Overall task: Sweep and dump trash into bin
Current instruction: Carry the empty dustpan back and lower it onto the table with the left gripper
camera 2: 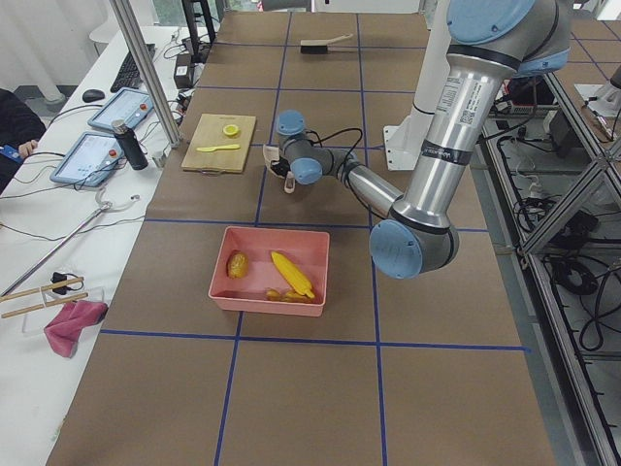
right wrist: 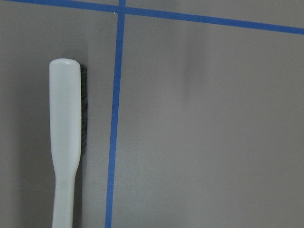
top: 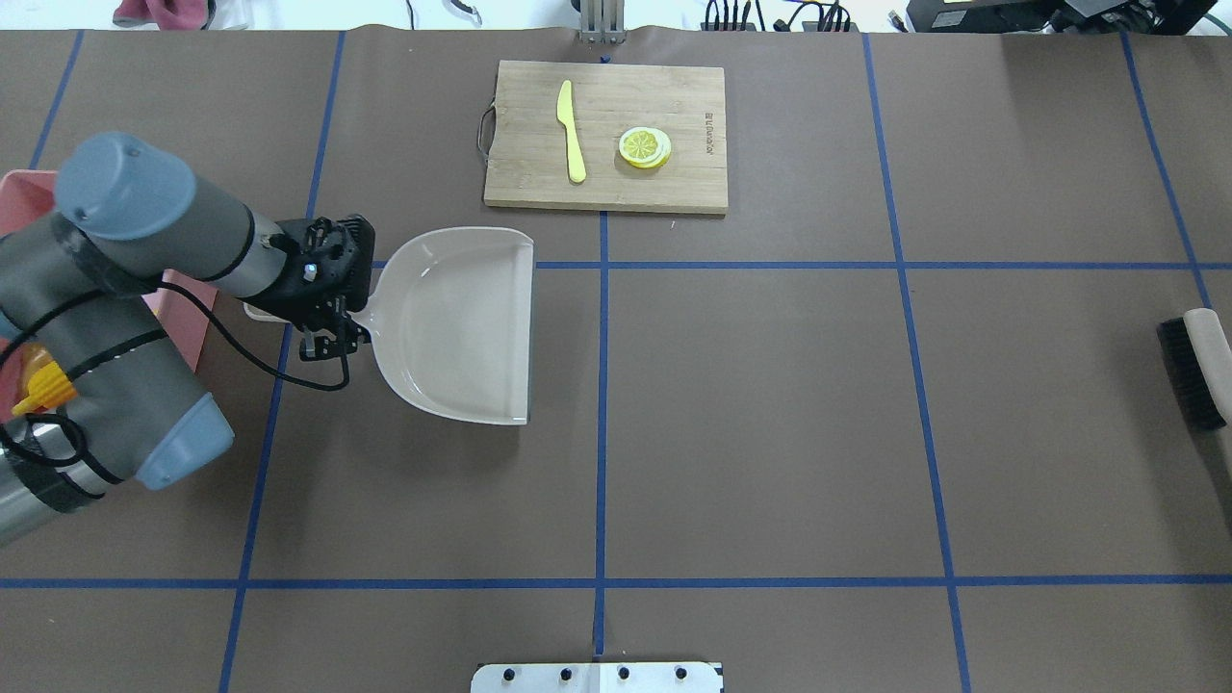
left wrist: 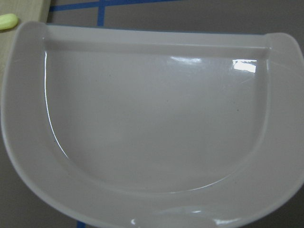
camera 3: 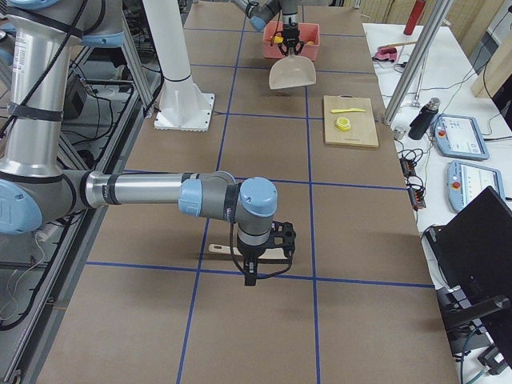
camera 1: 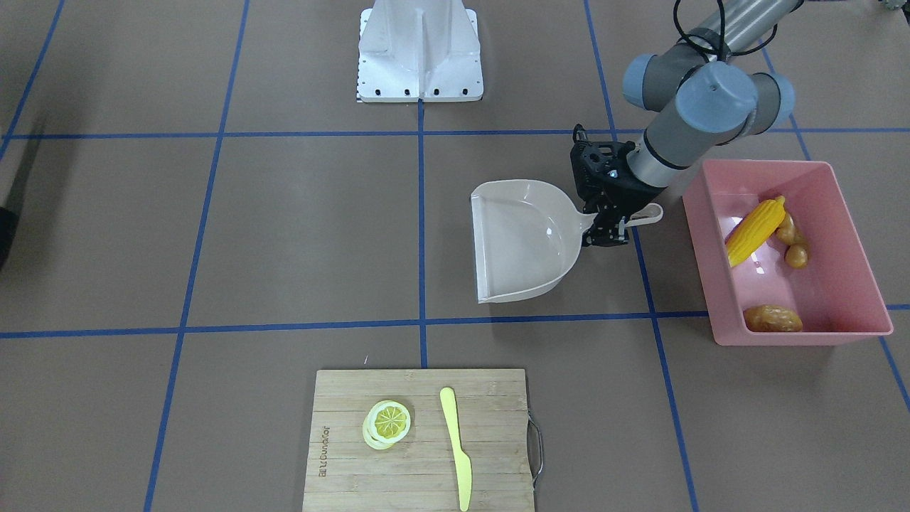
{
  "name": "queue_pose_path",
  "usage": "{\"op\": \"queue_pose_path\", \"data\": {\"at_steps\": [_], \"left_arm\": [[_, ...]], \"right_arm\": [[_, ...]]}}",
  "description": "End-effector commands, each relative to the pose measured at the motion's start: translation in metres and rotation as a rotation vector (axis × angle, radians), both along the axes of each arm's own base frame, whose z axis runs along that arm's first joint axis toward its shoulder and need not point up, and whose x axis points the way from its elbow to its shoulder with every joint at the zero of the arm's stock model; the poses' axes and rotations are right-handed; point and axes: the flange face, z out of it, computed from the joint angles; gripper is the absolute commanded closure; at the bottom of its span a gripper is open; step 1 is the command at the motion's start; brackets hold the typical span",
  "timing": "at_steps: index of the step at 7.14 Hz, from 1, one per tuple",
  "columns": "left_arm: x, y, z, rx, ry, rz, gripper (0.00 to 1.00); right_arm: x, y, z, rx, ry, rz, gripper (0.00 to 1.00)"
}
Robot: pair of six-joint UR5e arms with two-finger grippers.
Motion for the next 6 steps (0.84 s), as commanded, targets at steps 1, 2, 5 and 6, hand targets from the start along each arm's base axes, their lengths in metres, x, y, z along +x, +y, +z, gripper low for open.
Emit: {"op": "queue_pose_path", "data": {"at_steps": [1, 2, 5, 6], "left_arm": [[0.045, 0.016, -0.004, -0.042, -0.006, 0.045, 1.0], [0.047, 0.017, -0.009, -0.077, 0.002, 0.026, 1.0], [0.047, 0.016, -0.016, -0.102, -0.003, -0.036, 1.0], [0.053, 0.022, -0.017, -0.091, -0.008, -0.039, 1.0]], "right_arm": [[0.0, -0.001, 0.0, -0.001, -0.002, 0.002, 0.0], [0.0, -0.001, 0.001, -0.002, -0.002, 0.002, 0.0], [-0.001, 0.0, 0.005, -0.014, -0.001, 0.002, 0.0], [-0.001, 0.0, 0.005, -0.014, -0.001, 0.002, 0.0]]}}
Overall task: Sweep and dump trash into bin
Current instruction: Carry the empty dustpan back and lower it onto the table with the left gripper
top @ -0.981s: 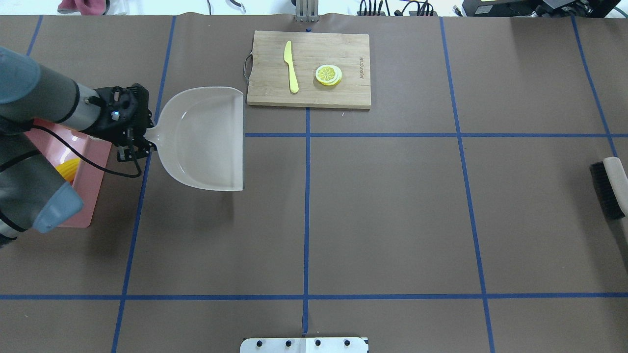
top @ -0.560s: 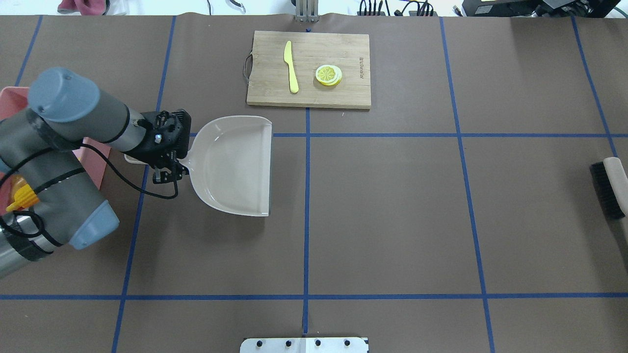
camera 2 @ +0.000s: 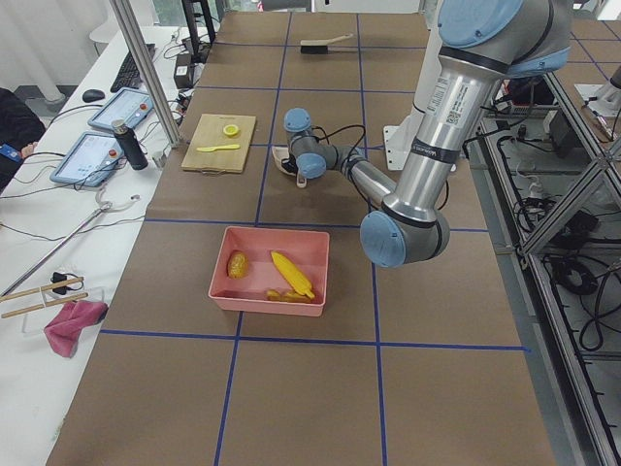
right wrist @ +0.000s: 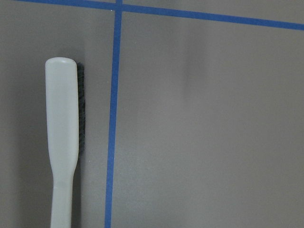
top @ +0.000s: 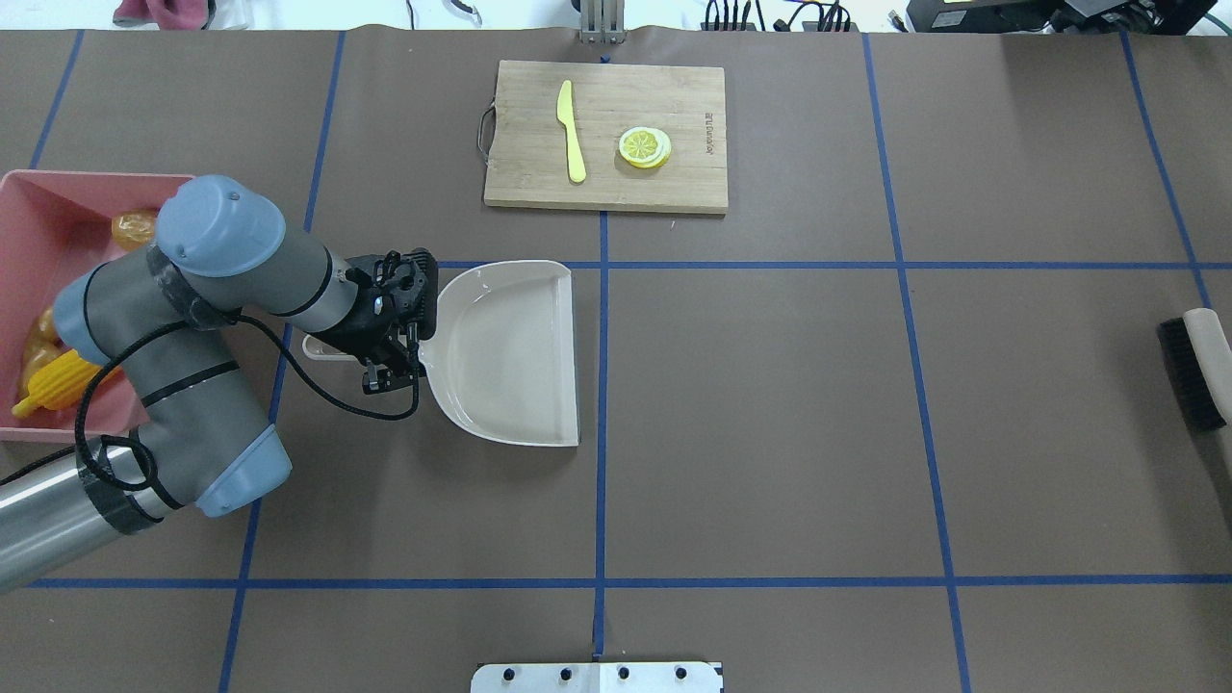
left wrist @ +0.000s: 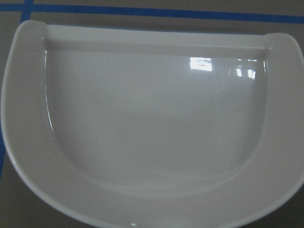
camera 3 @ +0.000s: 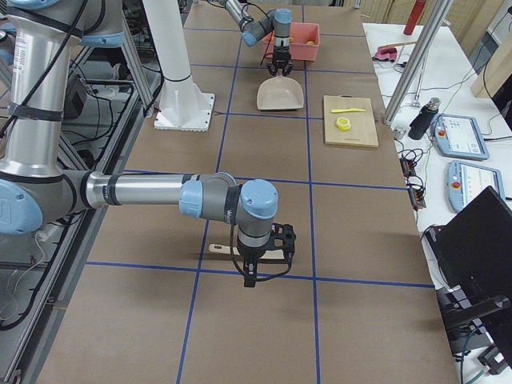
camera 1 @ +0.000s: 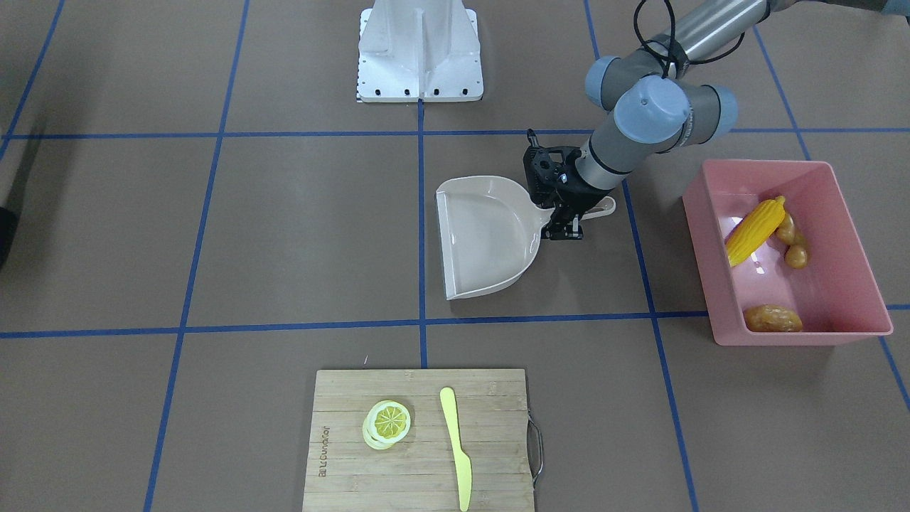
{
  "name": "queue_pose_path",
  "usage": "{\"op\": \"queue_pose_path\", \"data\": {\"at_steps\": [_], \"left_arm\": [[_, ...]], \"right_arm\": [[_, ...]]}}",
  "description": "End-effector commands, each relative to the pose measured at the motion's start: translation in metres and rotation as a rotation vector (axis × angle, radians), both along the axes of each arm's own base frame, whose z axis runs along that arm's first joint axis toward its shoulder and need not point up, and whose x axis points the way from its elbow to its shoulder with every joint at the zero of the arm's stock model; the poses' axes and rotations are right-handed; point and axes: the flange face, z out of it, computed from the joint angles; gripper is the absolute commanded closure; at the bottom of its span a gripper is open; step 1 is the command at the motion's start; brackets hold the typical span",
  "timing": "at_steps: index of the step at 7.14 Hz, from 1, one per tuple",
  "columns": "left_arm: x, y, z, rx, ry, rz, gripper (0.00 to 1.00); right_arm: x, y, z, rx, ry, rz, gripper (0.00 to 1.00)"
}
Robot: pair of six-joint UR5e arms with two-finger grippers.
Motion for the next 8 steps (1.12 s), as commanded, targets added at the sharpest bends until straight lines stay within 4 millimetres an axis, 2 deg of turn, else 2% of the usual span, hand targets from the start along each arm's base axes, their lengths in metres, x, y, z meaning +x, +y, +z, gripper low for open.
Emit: {"op": "queue_pose_path", "data": {"at_steps": [1, 2, 3, 6, 8], "left_arm": [[0.0, 0.008, -0.011, 0.023, 0.007, -0.025, 1.0], [-0.008, 0.016, -0.014, 0.03, 0.014, -0.027, 1.0], [-0.004, 0.027, -0.016, 0.033, 0.021, -0.01, 1.0], [0.006, 0.053, -0.006, 0.028, 0.004, -0.007, 1.0], [0.009, 0.056, -0.003, 0.024, -0.001, -0.001, 1.0]], "right_arm": [[0.0, 0.0, 0.001, -0.003, -0.001, 0.001, 0.0], [0.0, 0.0, 0.0, -0.005, -0.003, 0.004, 0.0], [0.0, -0.001, 0.0, -0.002, -0.004, 0.004, 0.0], [0.0, -0.001, 0.0, -0.001, -0.004, 0.003, 0.0], [0.0, 0.0, 0.0, -0.002, -0.001, 0.003, 0.0]]}}
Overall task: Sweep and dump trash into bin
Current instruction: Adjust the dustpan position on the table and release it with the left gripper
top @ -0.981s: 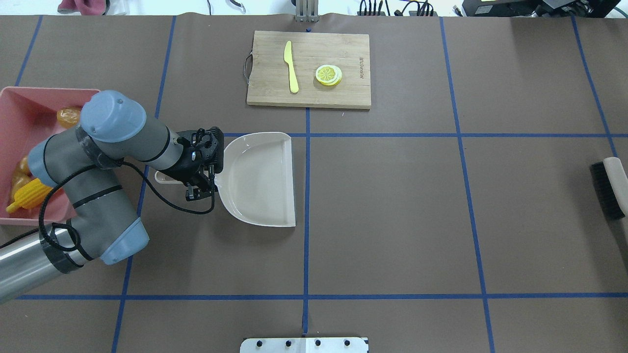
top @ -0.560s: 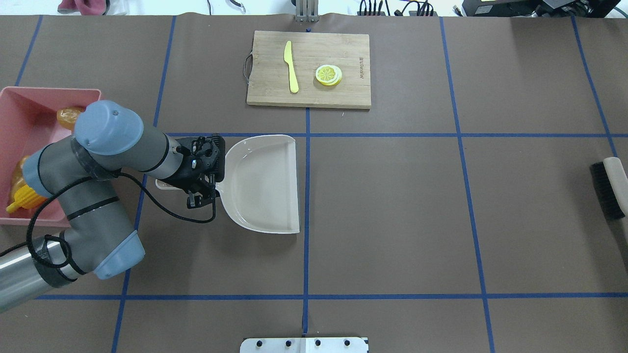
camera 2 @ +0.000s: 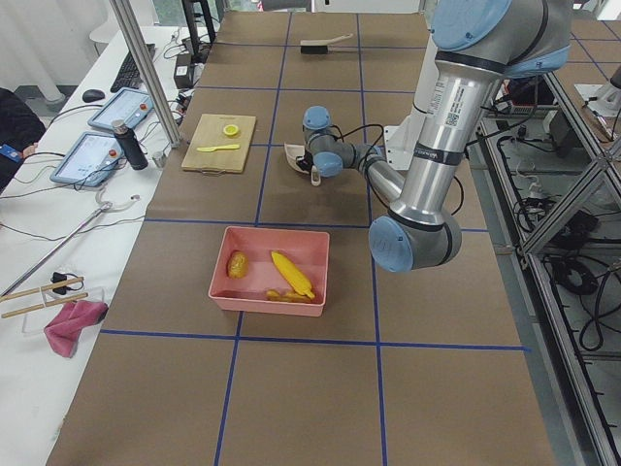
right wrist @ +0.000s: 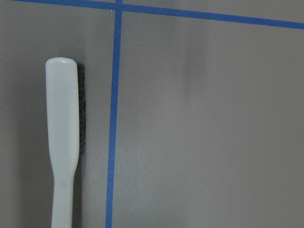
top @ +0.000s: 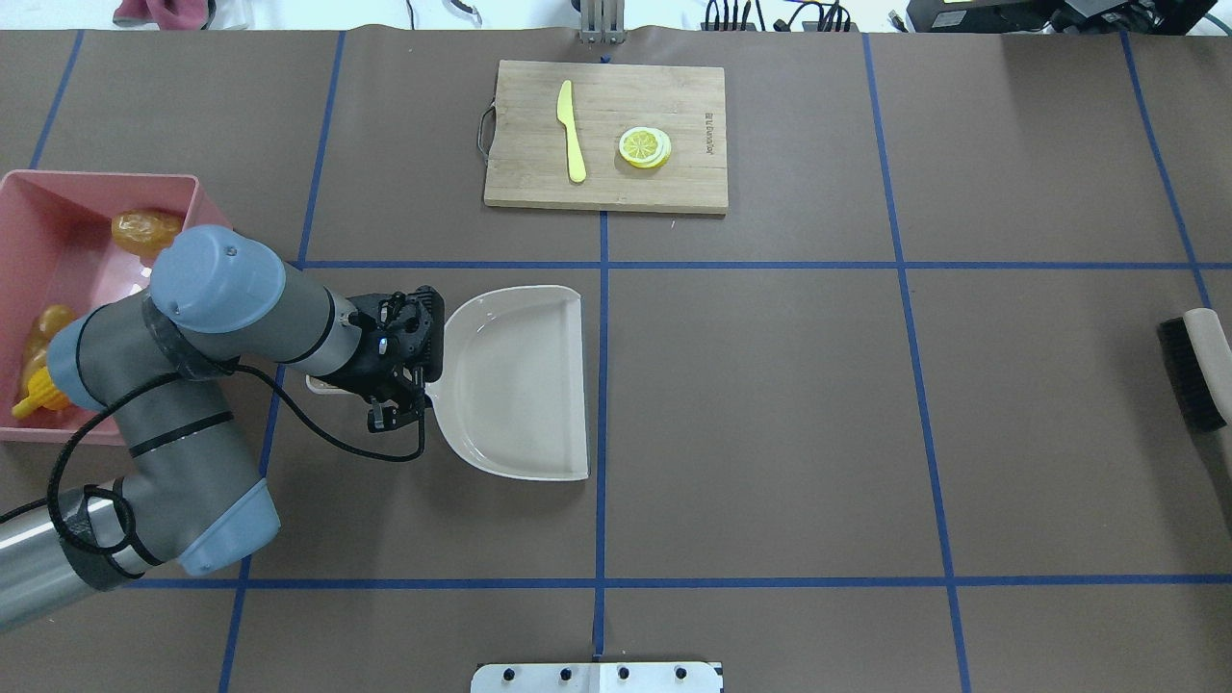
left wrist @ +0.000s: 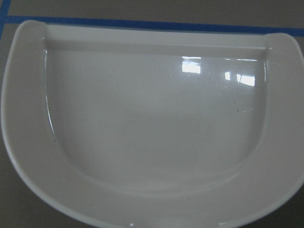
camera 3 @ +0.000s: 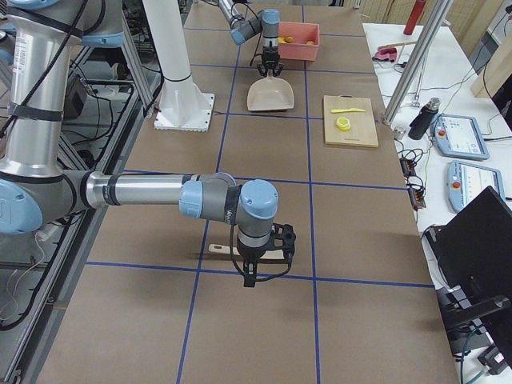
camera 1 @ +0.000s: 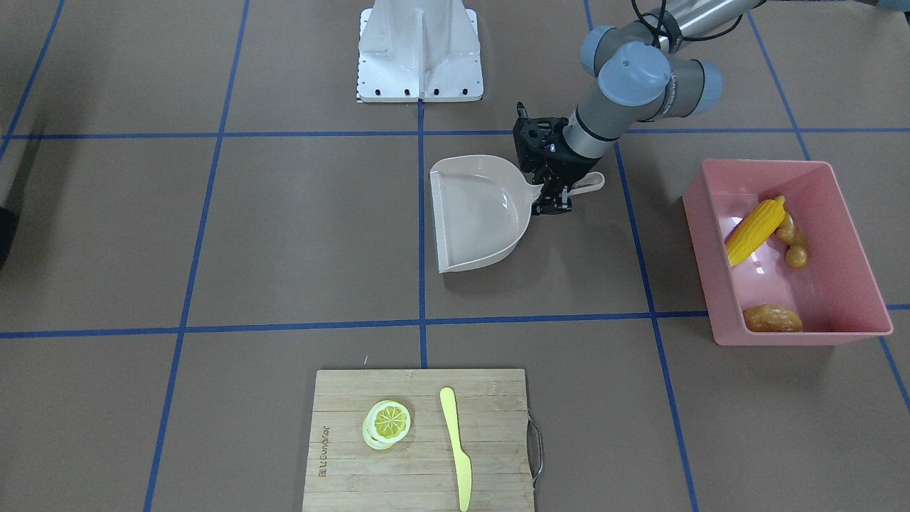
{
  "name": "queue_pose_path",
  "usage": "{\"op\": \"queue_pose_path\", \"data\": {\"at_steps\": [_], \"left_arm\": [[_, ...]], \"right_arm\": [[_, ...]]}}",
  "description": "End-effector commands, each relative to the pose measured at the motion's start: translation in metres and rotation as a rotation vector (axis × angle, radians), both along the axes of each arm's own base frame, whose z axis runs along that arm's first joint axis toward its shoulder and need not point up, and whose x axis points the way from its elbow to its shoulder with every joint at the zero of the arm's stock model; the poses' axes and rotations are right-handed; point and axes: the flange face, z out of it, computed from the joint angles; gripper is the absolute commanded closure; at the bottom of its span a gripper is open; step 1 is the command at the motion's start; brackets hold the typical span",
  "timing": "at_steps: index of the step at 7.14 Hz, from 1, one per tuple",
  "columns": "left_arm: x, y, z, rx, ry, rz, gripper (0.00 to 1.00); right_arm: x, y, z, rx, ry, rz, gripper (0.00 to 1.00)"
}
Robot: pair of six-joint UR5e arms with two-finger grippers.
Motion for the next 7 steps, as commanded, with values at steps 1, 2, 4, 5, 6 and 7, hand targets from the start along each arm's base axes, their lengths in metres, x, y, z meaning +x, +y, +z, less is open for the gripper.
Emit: {"op": "queue_pose_path", "data": {"at_steps": [1, 2, 4, 5, 6, 7], "left_arm": [[0.0043, 0.0042, 0.0027, -0.002, -0.006, 0.007, 1.0], [0.006, 0.004, 0.0041, -0.003, -0.01, 0.007, 1.0], [0.0084, 0.0036, 0.0007, -0.007, -0.017, 0.009, 1.0], [0.0097, 0.004, 0.001, -0.009, -0.021, 0.011, 1.0], [0.012, 0.0048, 0.0008, -0.009, -0.022, 0.014, 1.0], [0.013, 0.0042, -0.0013, -0.008, -0.019, 0.014, 1.0]], "right_arm": [[0.0001, 0.0002, 0.0002, -0.001, 0.001, 0.0, 0.0], [0.0001, 0.0004, 0.0004, -0.002, 0.001, 0.0, 0.0], [0.0, 0.0002, 0.0001, -0.001, -0.001, 0.001, 0.0], [-0.0002, 0.0002, 0.0, -0.001, -0.002, 0.001, 0.0], [-0.0001, 0.0002, 0.0001, 0.0, -0.001, -0.001, 0.0], [0.0, 0.0002, 0.0001, 0.0, -0.001, -0.001, 0.0]]}}
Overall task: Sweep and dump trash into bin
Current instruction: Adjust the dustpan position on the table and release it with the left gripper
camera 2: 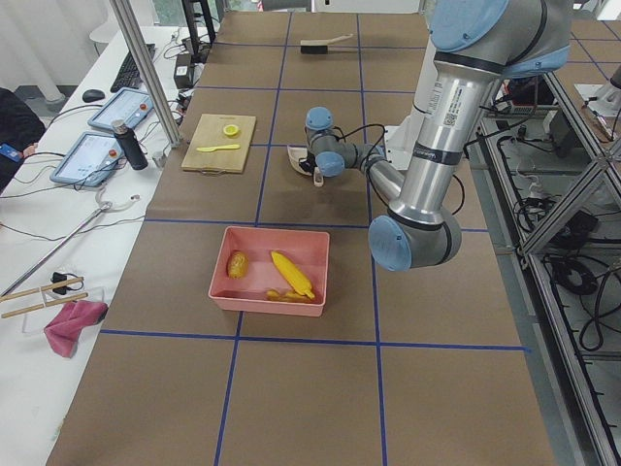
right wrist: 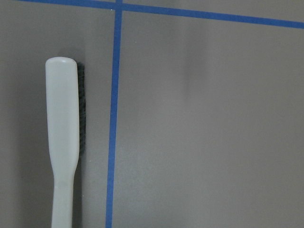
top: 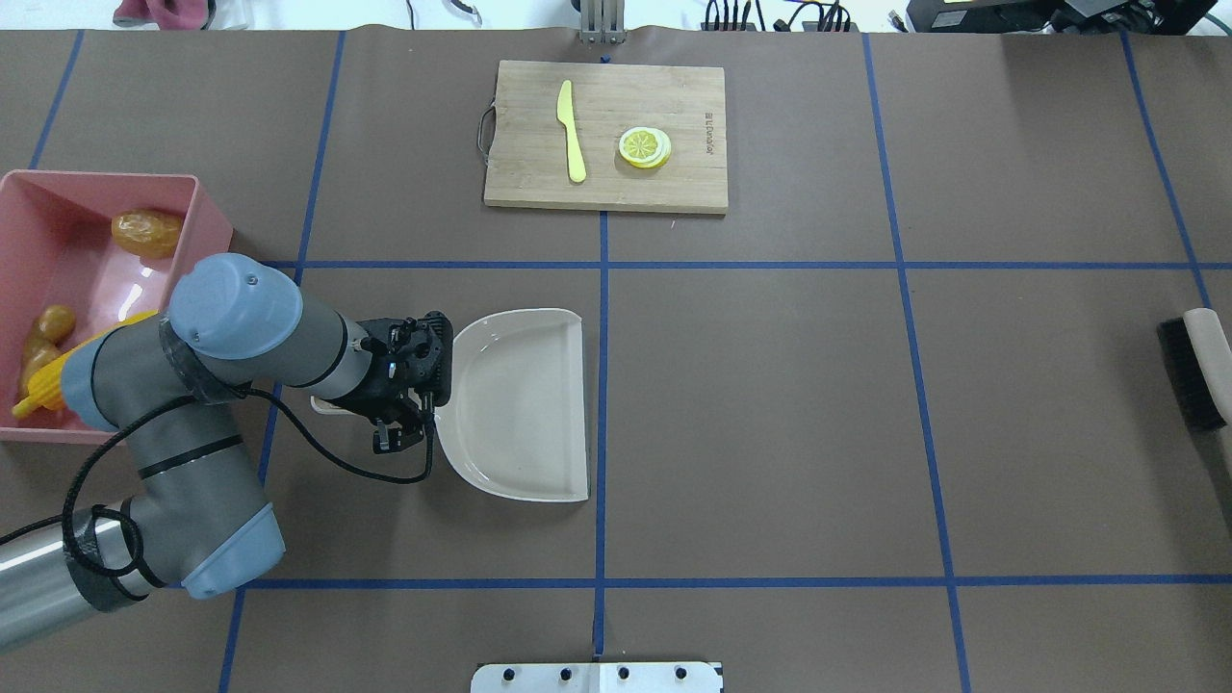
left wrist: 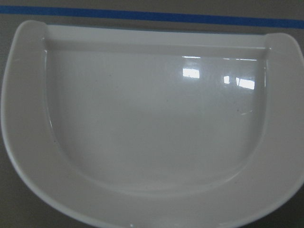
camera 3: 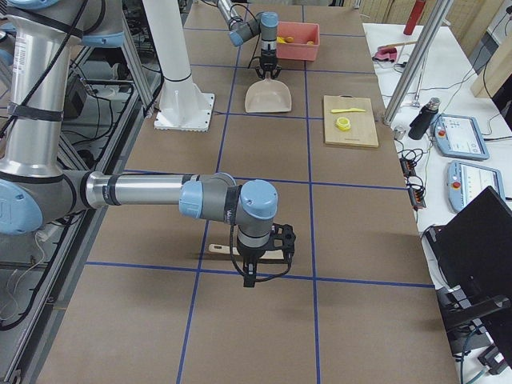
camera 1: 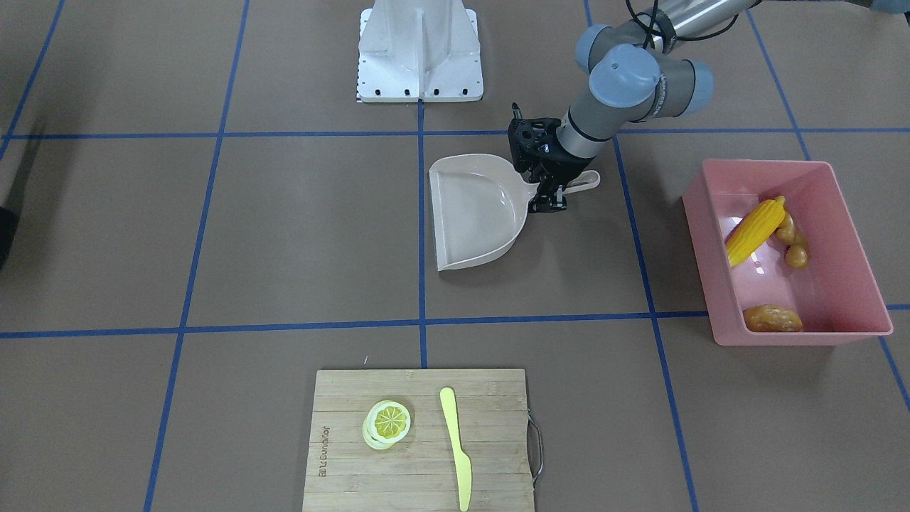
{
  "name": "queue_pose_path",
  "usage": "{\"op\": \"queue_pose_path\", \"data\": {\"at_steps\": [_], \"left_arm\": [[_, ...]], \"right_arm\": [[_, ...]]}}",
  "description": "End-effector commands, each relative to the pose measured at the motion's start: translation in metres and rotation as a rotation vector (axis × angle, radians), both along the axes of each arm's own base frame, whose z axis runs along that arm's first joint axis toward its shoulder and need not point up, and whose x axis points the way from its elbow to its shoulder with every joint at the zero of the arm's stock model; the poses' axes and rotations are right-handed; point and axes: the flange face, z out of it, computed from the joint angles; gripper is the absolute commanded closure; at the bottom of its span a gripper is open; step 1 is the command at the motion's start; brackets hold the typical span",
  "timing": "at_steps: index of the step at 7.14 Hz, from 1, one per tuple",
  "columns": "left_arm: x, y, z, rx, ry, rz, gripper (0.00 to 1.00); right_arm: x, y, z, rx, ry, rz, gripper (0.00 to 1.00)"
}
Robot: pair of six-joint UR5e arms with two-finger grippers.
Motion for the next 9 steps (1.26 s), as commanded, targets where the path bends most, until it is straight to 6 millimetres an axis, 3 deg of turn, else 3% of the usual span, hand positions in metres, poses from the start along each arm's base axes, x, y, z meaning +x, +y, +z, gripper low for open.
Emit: {"op": "queue_pose_path", "data": {"at_steps": [1, 6, 7, 8, 9], "left_arm": [[0.0056, -0.0004, -0.0054, 0.002, 0.004, 0.004, 1.0], [0.0129, -0.0024, -0.0031, 0.005, -0.004, 0.013, 0.97], [0.012, -0.0031, -0.0021, 0.005, -0.006, 0.011, 0.69], [0.0116, -0.0029, -0.0002, 0.002, -0.008, 0.01, 0.29], [0.0113, -0.0027, -0.0009, 0.003, -0.007, 0.01, 0.01]], "right_arm": [[0.0, -0.0001, 0.0, 0.0, 0.0, 0.001, 0.0], [0.0, -0.0001, 0.0, 0.0, 0.0, 0.001, 0.0], [0.0, -0.0001, 0.0, 0.0, 0.0, 0.001, 0.0], [0.0, -0.0001, 0.0, 0.0, 0.0, 0.001, 0.0], [0.0, -0.0001, 0.0, 0.0, 0.0, 0.001, 0.0]]}}
